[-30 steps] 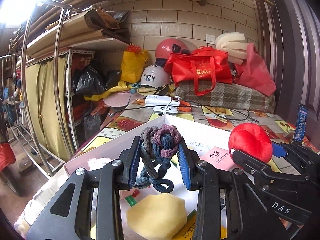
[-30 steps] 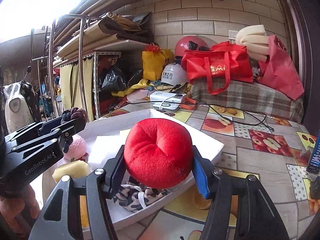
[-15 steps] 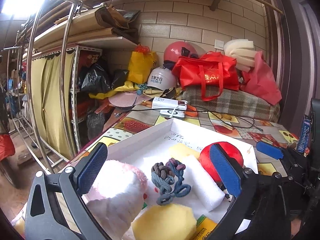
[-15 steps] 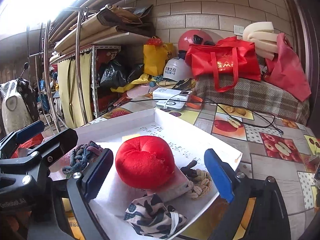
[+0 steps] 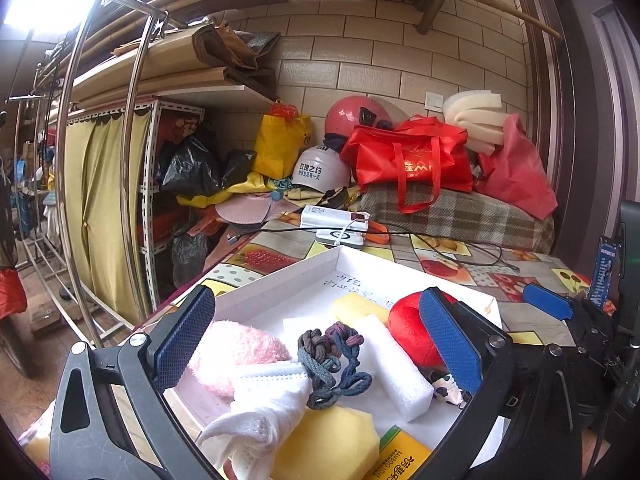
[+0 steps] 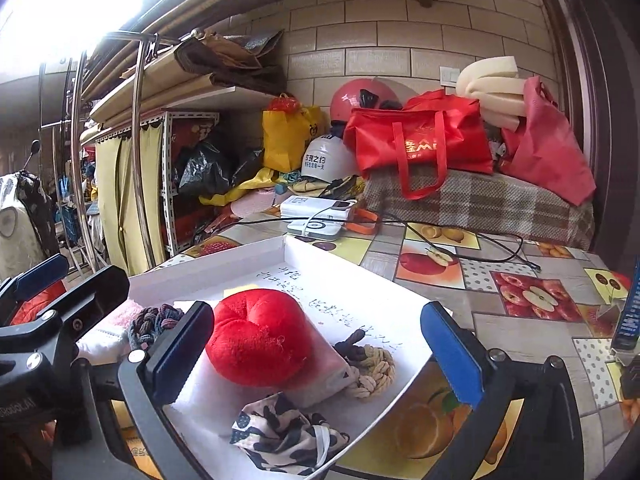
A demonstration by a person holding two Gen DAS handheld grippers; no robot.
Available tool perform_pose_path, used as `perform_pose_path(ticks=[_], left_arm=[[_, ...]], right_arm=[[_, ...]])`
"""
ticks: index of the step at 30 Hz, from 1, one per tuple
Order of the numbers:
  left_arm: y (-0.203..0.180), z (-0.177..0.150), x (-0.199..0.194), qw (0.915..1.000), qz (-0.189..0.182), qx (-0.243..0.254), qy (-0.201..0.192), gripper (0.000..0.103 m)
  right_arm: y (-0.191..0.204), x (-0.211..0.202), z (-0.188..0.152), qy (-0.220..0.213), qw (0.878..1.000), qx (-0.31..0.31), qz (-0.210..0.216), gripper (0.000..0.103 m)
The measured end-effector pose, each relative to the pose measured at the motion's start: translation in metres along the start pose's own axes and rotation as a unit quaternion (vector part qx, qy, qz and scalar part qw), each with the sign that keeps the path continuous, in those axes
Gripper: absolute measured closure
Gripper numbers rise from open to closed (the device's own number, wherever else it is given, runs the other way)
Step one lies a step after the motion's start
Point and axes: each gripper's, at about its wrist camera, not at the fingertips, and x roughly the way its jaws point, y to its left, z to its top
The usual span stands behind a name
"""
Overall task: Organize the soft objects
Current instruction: 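Open both grippers to release the rope knot and red ball into the tray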
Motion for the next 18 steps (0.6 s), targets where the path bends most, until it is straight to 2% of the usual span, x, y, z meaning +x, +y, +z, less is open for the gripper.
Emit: perform_pose_path(ticks=[9, 14, 18], left_arm=[[-0.017, -0.006, -0.012, 0.9998, -0.005, 0.021, 0.006, 0.0], [-0.041, -0.012, -0.022, 0.9978, -0.013, 0.065, 0.008, 0.0], [-0.052, -0.017, -0.029, 0.9976, -0.022, 0.065, 0.014, 0.0]], right_arm=[[-0.017, -0.01, -0.007, 0.021, 0.999, 0.026, -0.036, 0.0], [-0.04, -0.024, -0.014, 0.024, 0.997, 0.063, -0.041, 0.0], [-0.056, -0.038, -0.02, 0.021, 0.996, 0.076, -0.039, 0.0]])
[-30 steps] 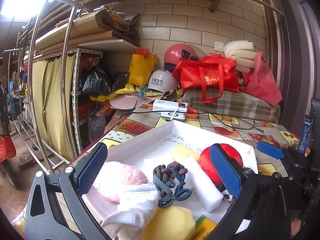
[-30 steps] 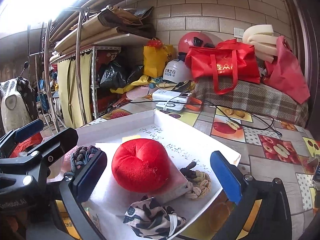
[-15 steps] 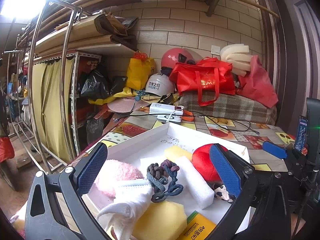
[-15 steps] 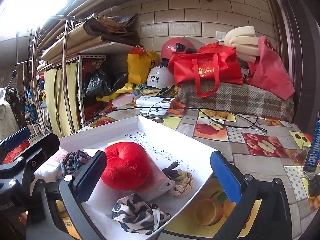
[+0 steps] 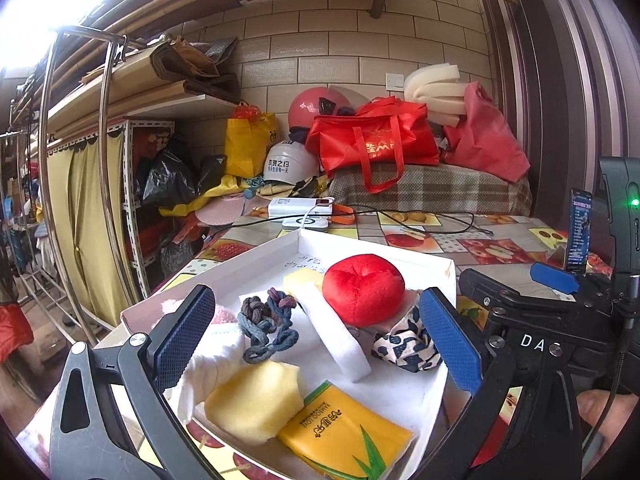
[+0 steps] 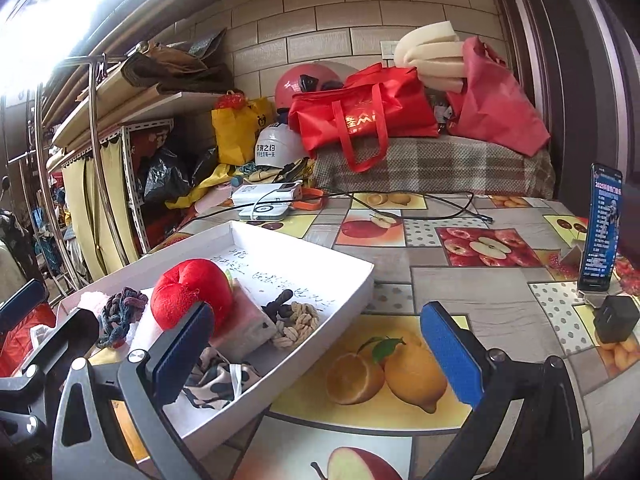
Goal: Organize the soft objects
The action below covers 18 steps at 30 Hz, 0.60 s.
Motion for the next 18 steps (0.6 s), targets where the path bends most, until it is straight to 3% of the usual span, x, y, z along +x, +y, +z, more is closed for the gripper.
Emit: perform_pose_path(ticks=[12, 18], left_arm=[[-0.047, -0.007, -0.018, 0.9995, -0.021, 0.02, 0.013, 0.0], [-0.083, -0.011, -0.03, 0.997, -0.064, 0.037, 0.021, 0.0]], right_arm=[[-0.068, -0.057, -0.014, -0.025, 1.0, -0.01, -0.004, 0.0], [-0.106, -0.091, -0.024, -0.032, 0.999, -0.016, -0.01, 0.0]])
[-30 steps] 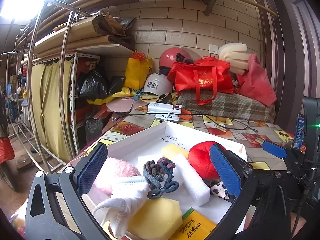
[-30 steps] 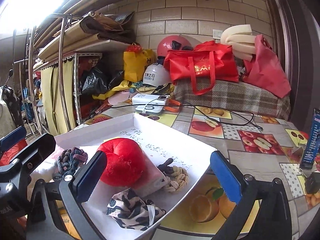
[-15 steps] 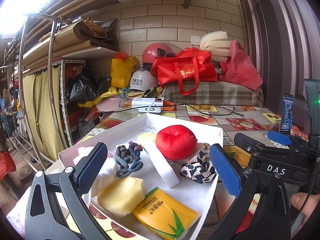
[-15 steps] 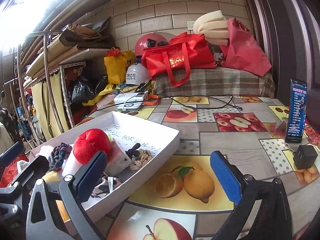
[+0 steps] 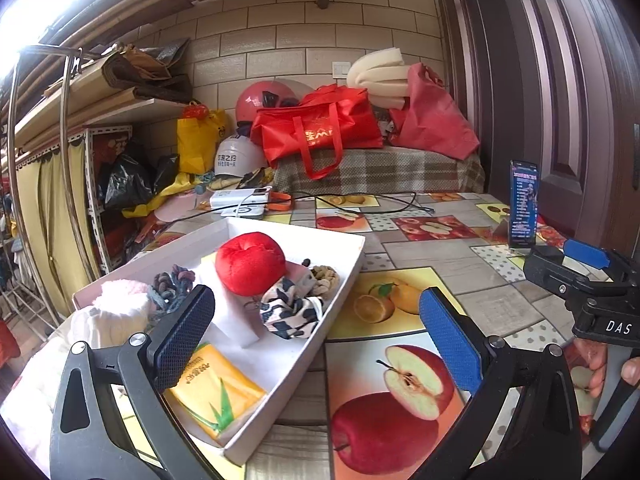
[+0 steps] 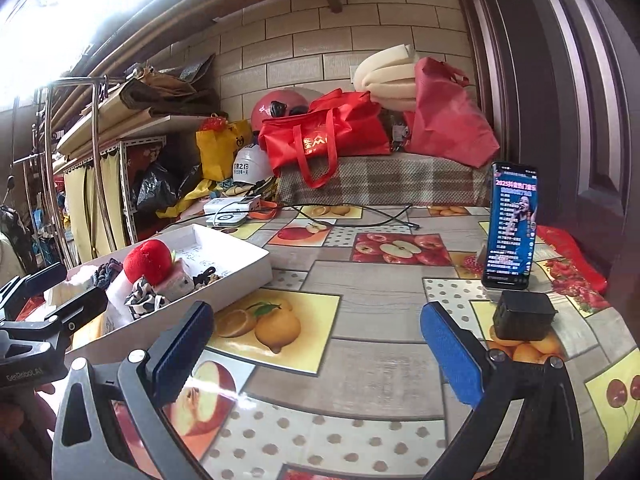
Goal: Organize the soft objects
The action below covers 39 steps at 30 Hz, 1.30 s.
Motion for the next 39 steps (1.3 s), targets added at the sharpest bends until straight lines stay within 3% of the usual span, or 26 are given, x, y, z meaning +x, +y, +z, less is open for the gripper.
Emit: perform_pose_path(ticks=[6, 14, 19, 22, 25, 30, 39], left_arm=[[-0.047, -0.004, -0.008, 0.9987, -0.028, 0.037, 0.02, 0.0], [-0.105, -0.006, -0.023, 0.9969, -0.009, 0.076, 0.021, 0.0], [-0.131, -0.009, -0.017, 0.9945, -0.036, 0.077, 0.061, 0.0], [-0.142, -0.012, -0.008, 0.9917, -0.001, 0.099, 0.082, 0.0], [-0.138, -0.012, -0.003, 0.9922, 0.028, 0.083, 0.088, 0.0], [-0.131, -0.014, -0.001, 0.9922, 0.046, 0.07, 0.093, 0.0], [-0.106, -0.013, -0.005, 0.9913, 0.097, 0.012, 0.088, 0.0]], right_arm=[[-0.037, -0.028, -0.009, 0.01, 1.0, -0.012, -0.024, 0.0], [-0.092, -0.065, -0.019, -0.001, 0.998, 0.02, -0.052, 0.0], [-0.111, -0.075, -0.024, 0.019, 0.997, 0.037, -0.059, 0.0], [-0.117, -0.084, -0.024, 0.012, 0.997, 0.051, -0.059, 0.0], [-0.117, -0.088, -0.025, 0.002, 0.997, 0.052, -0.055, 0.0], [-0.127, -0.075, -0.028, 0.033, 0.996, 0.074, -0.038, 0.0], [-0.129, -0.075, -0.03, 0.036, 0.996, 0.082, -0.031, 0.0]])
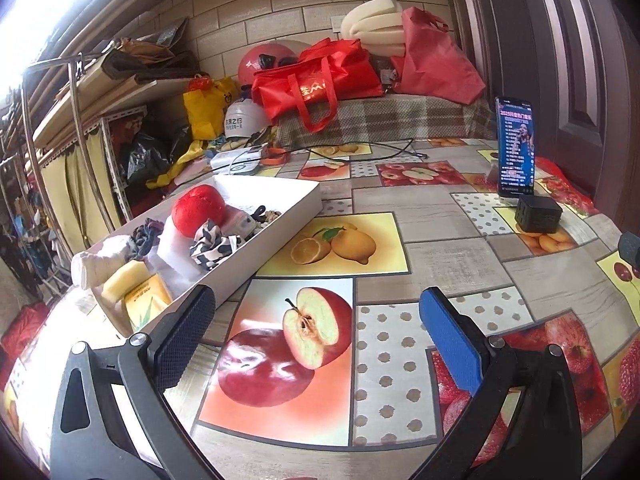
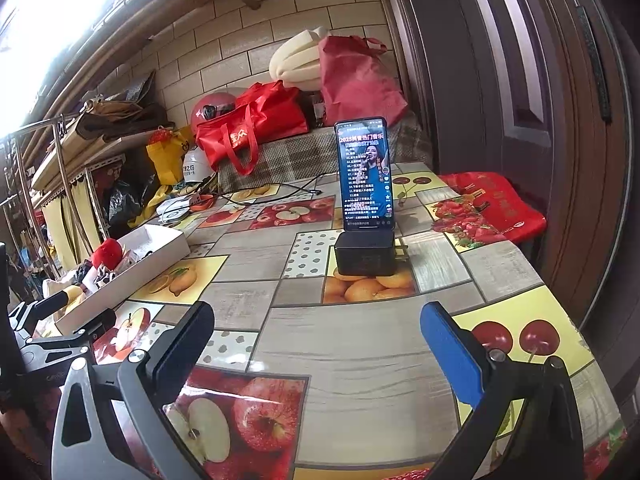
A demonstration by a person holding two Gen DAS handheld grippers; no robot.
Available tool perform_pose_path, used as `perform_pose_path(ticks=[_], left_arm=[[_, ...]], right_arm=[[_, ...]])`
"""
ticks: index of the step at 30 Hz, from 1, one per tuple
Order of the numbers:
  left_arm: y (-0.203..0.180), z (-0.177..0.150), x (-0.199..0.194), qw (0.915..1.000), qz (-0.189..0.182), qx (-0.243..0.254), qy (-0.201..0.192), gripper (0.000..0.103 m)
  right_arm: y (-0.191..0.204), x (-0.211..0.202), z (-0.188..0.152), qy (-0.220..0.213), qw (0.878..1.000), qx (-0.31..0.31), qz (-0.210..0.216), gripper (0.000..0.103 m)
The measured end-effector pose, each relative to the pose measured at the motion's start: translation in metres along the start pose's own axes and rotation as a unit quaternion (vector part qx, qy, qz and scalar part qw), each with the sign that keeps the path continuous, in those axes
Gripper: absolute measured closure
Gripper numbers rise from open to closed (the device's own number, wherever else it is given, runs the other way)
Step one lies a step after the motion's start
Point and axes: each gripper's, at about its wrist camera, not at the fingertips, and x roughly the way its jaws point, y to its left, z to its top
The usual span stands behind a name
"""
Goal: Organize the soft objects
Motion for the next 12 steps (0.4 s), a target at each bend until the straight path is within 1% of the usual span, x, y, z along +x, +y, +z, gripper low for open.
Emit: perform_pose_path(ticks=[2, 12], left_arm=[[0.0041, -0.0004, 0.0002, 0.9999, 0.003, -0.011, 0.001, 0.0], [0.0028, -0.0003, -0.0003, 1.0, -0.003, -0.007, -0.001, 0.0]], right_arm=[[0.0005, 0.0003, -0.0001, 0.001, 1.0, -0.002, 0.0, 0.0], [0.001, 0.0005, 0.0006, 0.002, 1.0, -0.002, 0.0, 0.0]])
